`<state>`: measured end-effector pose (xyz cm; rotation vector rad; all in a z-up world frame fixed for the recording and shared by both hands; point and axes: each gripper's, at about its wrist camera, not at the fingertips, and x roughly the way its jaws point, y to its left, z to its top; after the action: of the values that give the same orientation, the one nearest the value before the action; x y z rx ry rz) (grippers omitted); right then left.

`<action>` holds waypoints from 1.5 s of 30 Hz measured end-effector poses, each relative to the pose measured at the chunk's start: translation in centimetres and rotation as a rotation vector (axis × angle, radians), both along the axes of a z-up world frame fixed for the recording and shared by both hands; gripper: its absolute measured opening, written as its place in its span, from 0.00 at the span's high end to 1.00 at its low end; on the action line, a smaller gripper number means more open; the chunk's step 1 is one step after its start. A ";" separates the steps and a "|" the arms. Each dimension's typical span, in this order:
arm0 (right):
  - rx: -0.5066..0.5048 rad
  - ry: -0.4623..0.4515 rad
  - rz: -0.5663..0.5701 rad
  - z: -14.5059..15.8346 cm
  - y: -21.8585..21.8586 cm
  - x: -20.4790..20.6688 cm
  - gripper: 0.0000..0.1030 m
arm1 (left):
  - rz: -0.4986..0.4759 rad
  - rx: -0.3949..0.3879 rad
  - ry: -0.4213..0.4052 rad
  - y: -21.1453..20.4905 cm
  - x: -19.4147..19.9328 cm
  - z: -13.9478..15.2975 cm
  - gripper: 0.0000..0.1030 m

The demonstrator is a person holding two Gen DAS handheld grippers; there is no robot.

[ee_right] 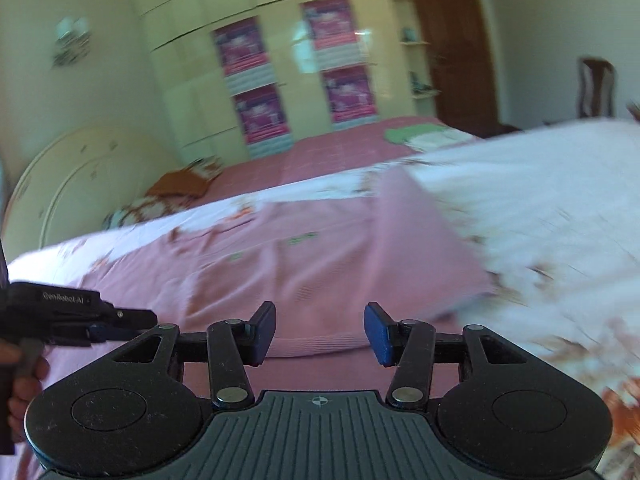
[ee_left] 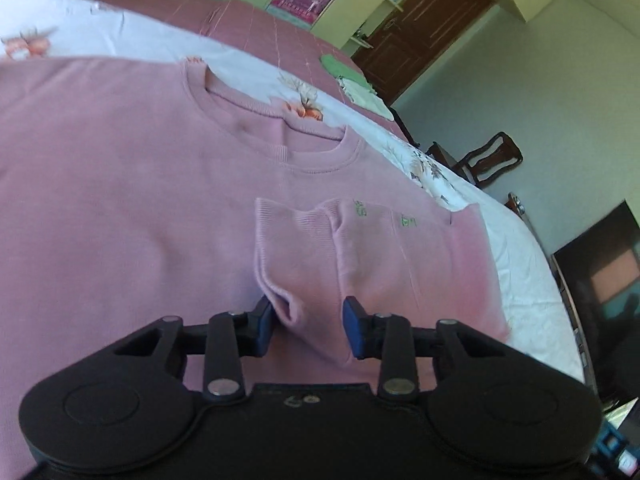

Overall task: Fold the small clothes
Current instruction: 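Lay the sleeve across the sweater body and open the right tool, then grasp the other sleeve cuff with the left tool, fold it across, release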

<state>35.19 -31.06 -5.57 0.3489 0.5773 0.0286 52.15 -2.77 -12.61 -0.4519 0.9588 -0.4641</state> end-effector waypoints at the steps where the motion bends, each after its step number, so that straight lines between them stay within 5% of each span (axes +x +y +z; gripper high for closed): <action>1: 0.038 0.011 -0.028 0.1 -1.5 -0.4 0.51 | -0.008 -0.002 -0.003 -0.5 0.5 -0.1 0.94; 10: 0.458 0.050 -0.157 -1.4 -10.0 -1.2 0.51 | 0.067 0.120 -0.389 0.9 -3.7 6.6 0.94; 15: 0.641 0.068 -0.136 -2.4 -12.0 -0.5 0.51 | 0.089 0.192 -0.282 3.1 -3.1 3.8 0.94; 23: 0.866 0.101 -0.135 -4.2 -13.7 2.0 0.51 | 0.113 0.159 -0.246 4.2 -3.4 2.5 0.93; 28: 0.853 0.093 -0.210 -4.6 -14.6 2.7 0.52 | 0.120 0.138 -0.219 4.7 -3.1 2.1 0.94; 30: 0.796 0.099 -0.216 -4.3 -15.2 2.8 0.97 | 0.137 0.125 -0.259 5.0 -3.5 2.8 0.94; 33: 0.694 0.055 -0.167 -2.7 -15.1 2.1 0.97 | 0.113 0.203 -0.268 4.5 -3.5 2.7 0.94; 36: 0.571 0.164 -0.171 -3.7 -14.0 2.6 0.97 | 0.088 0.240 -0.185 4.1 -2.9 0.4 0.93; 38: 0.577 0.161 -0.157 -4.4 -13.7 2.2 0.97 | 0.119 0.248 -0.208 4.1 -3.3 0.6 0.83; 40: 0.569 0.174 -0.131 -3.8 -13.6 1.9 0.96 | 0.164 0.260 -0.251 4.6 -3.9 1.3 0.36; 41: 0.559 0.191 -0.102 -3.3 -13.6 1.7 0.89 | 0.178 0.251 -0.277 5.0 -4.1 1.6 0.29; 43: 0.513 0.158 -0.030 -1.7 -13.4 0.7 0.57 | 0.162 0.226 -0.285 5.6 -3.5 1.9 0.45; 45: 0.420 0.086 0.006 0.1 -13.2 0.2 0.50 | 0.139 0.238 -0.247 5.7 -1.9 1.4 0.56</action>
<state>35.43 -44.26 -5.46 0.7592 0.6568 0.1424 50.29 2.96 -11.22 -0.2372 0.7269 -0.2679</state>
